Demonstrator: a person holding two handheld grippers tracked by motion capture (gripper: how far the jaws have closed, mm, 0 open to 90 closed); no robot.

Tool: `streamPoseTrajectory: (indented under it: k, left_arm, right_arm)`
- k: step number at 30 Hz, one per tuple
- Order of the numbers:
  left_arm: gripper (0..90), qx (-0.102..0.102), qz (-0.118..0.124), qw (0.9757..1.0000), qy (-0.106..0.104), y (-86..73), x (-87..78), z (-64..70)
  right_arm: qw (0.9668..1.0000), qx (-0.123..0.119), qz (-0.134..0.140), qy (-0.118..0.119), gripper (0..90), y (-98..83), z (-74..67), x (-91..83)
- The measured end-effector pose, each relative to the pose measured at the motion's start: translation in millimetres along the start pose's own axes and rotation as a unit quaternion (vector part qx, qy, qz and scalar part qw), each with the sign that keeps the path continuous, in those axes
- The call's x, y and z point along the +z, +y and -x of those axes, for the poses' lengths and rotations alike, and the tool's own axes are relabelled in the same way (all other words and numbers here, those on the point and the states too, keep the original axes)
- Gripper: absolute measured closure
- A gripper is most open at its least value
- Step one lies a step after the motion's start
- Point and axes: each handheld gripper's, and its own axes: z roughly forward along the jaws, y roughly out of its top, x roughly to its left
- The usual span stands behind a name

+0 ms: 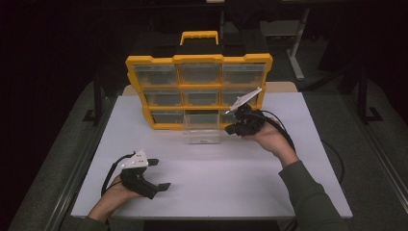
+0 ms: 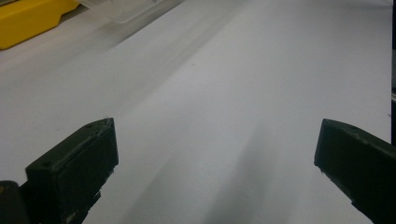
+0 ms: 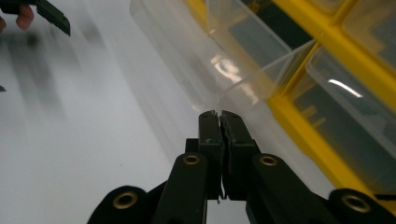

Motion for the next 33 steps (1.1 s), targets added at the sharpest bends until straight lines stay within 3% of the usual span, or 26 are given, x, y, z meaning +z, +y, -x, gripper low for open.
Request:
streamPoseTrajectory:
  k: [13,18,19,26,29,33]
  left_arm:
    - [0.0,-0.001,-0.001,1.0,-0.002,0.5,0.6,-0.4]
    - [0.0,0.0,0.001,1.0,-0.002,0.4,0.2,-0.5]
    - [0.0,-0.002,0.0,1.0,-0.002,0.0,0.1,-0.9]
    - [0.0,-0.001,0.001,1.0,-0.002,0.1,0.1,-0.8]
    - [0.0,-0.002,0.001,1.0,-0.003,0.1,-0.4,-0.6]
    - [0.0,-0.002,0.001,1.0,-0.003,0.0,-0.4,-0.9]
  right_arm:
    - [0.9998,-0.014,0.011,0.003,86.4,34.1,-2.1,-0.8]
    - [0.9998,-0.014,0.013,0.011,86.4,44.4,-3.6,8.5]
    - [0.9996,-0.019,0.013,0.018,86.2,49.9,-4.5,18.4]
    - [0.9995,-0.021,0.005,0.024,85.8,54.6,-4.0,40.2]
    - [0.9995,-0.021,0.006,0.022,76.5,54.3,-3.6,44.9]
    - [0.9996,-0.018,0.013,0.014,67.5,51.6,-4.9,38.7]
